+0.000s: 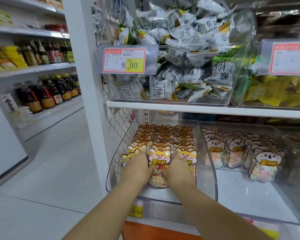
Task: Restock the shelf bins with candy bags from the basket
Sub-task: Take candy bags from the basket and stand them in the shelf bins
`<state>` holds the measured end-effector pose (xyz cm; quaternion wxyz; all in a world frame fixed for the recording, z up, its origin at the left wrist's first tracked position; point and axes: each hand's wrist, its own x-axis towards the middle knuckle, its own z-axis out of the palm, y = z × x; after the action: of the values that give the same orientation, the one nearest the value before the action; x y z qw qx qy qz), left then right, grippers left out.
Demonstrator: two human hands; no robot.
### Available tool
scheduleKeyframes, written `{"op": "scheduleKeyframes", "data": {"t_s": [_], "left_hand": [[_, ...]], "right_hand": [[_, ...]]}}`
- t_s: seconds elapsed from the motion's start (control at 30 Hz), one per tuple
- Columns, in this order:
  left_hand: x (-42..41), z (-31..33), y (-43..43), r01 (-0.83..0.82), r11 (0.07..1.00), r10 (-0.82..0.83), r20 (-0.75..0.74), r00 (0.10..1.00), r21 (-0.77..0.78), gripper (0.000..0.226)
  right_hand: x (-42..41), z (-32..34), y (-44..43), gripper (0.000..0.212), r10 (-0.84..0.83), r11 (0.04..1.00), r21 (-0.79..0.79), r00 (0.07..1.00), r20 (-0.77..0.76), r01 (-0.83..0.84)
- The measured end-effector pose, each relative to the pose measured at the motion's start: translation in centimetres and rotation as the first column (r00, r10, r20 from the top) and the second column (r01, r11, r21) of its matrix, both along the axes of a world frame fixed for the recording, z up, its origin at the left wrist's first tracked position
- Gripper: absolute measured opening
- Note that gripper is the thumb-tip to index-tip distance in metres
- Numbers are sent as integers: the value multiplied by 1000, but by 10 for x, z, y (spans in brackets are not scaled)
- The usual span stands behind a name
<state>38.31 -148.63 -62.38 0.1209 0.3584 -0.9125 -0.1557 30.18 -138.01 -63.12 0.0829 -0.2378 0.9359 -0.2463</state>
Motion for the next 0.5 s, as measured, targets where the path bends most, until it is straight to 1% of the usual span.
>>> {"op": "scheduleKeyframes", "data": {"t_s": [0.07, 0.13, 0.23, 0.27, 0.3, 0.37, 0.4, 0.43, 0.5], "left_hand": [[2, 2, 1, 7, 1000, -7, 8, 1000, -17, 43], [5, 5, 4, 13, 999, -12, 25, 1000, -38, 45], [11, 14, 9, 32, 997, -27, 63, 998, -74, 53], [14, 17, 10, 42, 994, -29, 125, 992, -97, 54], [17, 19, 9, 63, 991, -35, 221, 975, -119, 51], [22, 21, 8, 118, 986, -57, 432, 900, -117, 37], [24, 20, 7, 135, 987, -71, 500, 863, -92, 33], [25, 18, 7, 149, 987, -93, 534, 840, -62, 33], [23, 13, 6, 187, 982, -140, 534, 834, -34, 36]], "right_hand": [[0, 5, 8, 60, 29, 999, 25, 999, -43, -28], [-2, 9, 13, 54, 12, 999, -39, 1000, 8, -12], [-1, 12, 18, 57, -7, 989, -144, 998, 66, 16], [-1, 12, 18, 58, -15, 985, -171, 996, 84, 29], [0, 12, 17, 58, -21, 980, -197, 994, 109, 43], [-3, 9, 16, 56, -32, 975, -213, 989, 147, 64], [-5, 8, 15, 52, -28, 980, -193, 991, 134, 54], [-6, 7, 15, 45, -14, 988, -153, 995, 100, 29], [-6, 7, 14, 32, 45, 997, -59, 999, 13, -44]]}}
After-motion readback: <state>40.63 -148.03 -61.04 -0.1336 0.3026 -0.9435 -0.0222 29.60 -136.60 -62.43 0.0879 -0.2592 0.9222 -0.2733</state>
